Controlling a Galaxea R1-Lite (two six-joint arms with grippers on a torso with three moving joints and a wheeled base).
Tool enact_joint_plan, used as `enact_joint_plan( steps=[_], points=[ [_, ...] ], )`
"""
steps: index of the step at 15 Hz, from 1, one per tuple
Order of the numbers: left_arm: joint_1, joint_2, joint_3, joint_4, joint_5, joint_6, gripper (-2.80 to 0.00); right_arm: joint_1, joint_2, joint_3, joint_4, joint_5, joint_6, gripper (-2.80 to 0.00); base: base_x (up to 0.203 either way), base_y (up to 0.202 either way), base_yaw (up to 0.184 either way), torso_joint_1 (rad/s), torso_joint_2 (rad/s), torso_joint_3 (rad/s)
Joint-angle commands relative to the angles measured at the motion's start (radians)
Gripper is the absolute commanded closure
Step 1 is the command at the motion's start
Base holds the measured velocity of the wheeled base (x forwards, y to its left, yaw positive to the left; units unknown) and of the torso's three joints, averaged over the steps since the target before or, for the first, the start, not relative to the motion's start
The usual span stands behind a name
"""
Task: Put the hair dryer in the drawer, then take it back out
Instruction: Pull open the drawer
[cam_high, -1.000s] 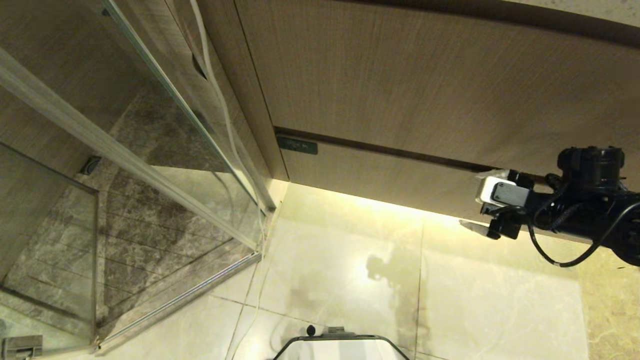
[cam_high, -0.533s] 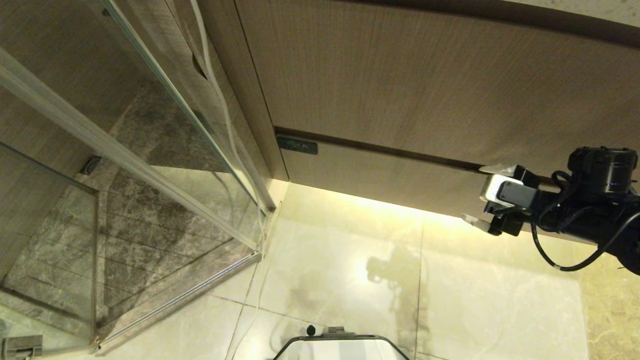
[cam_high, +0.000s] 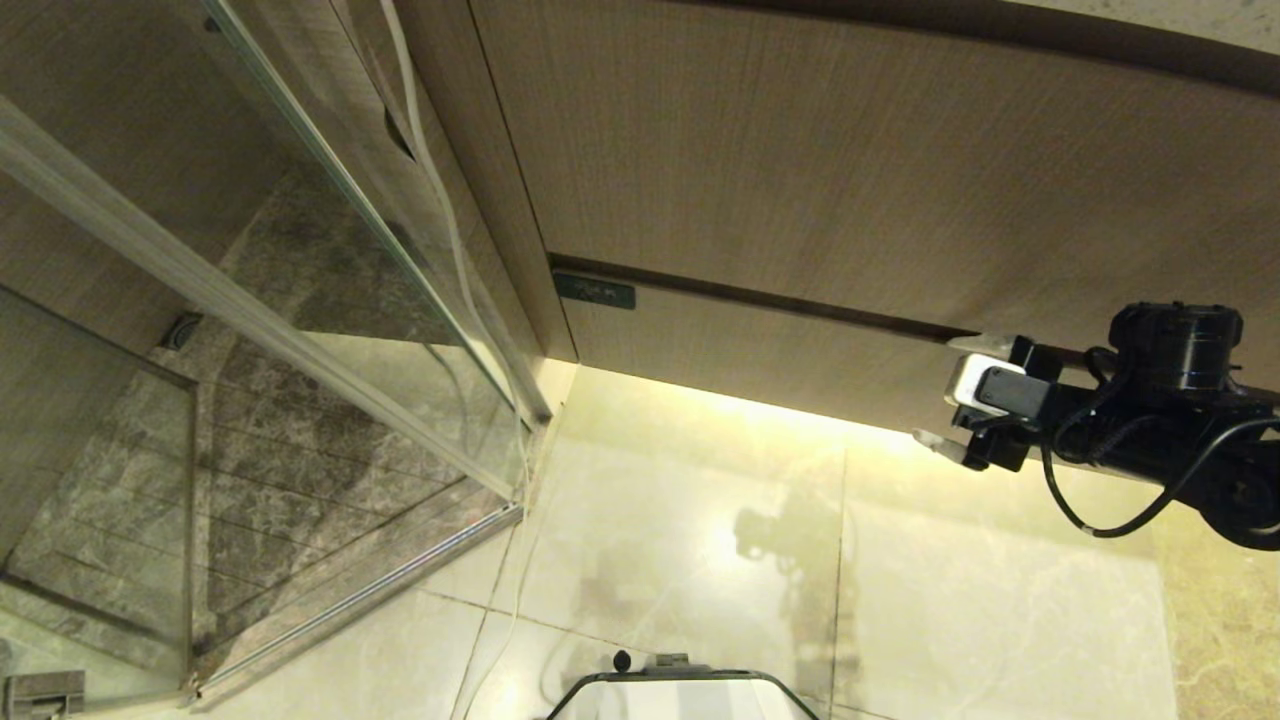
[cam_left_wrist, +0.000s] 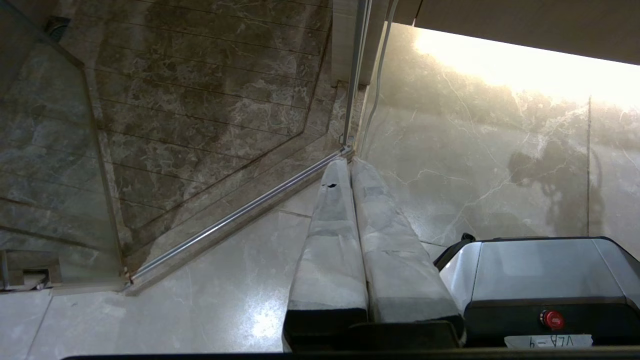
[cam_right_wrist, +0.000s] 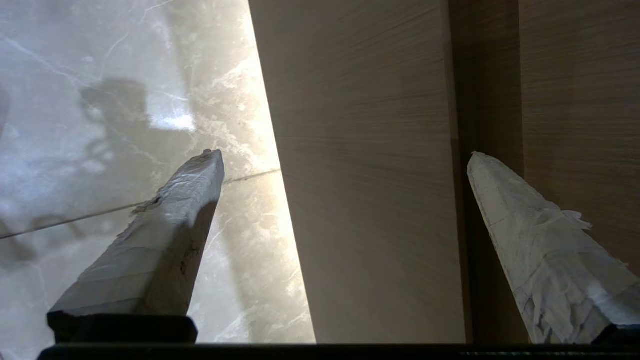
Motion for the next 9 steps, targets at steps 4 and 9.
enact_joint_plan(
  steps=[4,9],
  points=[
    [0.000,0.002,0.000,0.000,0.000,0.000,0.00,0.000,0.079,-0.057,-0.037,0.001,0.001,-2.80,0.000,0.000,0.000,0.000,0.00,0.000],
    [0.000,0.002,0.000,0.000,0.000,0.000,0.00,0.000,0.119,-0.080,-0.079,-0.001,0.002,-2.80,0.000,0.000,0.000,0.000,0.00,0.000]
  ],
)
